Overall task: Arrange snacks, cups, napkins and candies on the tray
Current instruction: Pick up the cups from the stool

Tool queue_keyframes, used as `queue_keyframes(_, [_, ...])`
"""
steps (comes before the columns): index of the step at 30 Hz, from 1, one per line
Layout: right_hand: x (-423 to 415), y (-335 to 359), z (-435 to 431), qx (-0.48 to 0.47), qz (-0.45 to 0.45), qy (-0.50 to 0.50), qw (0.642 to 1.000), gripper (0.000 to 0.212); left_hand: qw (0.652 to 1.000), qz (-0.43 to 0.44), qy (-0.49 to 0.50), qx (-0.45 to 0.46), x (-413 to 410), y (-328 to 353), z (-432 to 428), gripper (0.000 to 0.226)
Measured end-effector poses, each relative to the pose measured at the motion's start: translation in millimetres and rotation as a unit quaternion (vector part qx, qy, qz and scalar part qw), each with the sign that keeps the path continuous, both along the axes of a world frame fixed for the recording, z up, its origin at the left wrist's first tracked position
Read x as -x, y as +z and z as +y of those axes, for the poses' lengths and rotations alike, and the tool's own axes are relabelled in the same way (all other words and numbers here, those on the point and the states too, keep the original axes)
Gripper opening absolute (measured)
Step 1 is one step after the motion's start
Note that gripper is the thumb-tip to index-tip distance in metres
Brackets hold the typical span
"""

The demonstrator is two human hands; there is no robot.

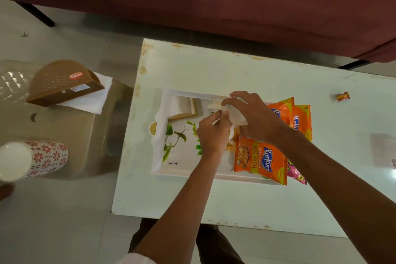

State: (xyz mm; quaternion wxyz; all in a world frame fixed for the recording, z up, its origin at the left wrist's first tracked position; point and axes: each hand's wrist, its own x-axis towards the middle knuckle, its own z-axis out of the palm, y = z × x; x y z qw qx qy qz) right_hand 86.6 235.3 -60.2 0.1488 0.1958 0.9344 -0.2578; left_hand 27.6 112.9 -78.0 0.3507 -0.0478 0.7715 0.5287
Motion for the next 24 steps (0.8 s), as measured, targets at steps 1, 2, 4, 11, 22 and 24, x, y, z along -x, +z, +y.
queue_keyframes(1, [0, 2, -1, -0.001, -0.002, -0.004, 1.0, 0.092, 1.0, -0.016, 0.002, -0.003, 0, 1, -2, 0.031])
queue_keyframes(2, [0, 4, -3, -0.004, -0.001, -0.011, 1.0, 0.095, 1.0, -0.029, 0.002, -0.006, 2, 4, -6, 0.033])
queue_keyframes(4, [2, 12, -10, -0.016, 0.016, -0.034, 0.999, 0.1, 0.999, -0.037, 0.0, -0.019, 5, 13, -21, 0.037])
queue_keyframes(11, [35, 70, -94, 0.018, 0.124, -0.077, 0.989, 0.07, 0.993, 0.071, 0.084, -0.049, 37, 83, -147, 0.019])
queue_keyframes(22, [172, 97, -300, 0.166, 0.109, 0.067, 0.978, 0.065, 0.895, 0.235, 0.362, 0.113, 141, 99, -338, 0.031])
queue_keyframes(24, [191, 89, -323, 0.157, 0.093, 0.065, 0.981, 0.074, 0.907, 0.164, 0.378, 0.093, 154, 90, -347, 0.032])
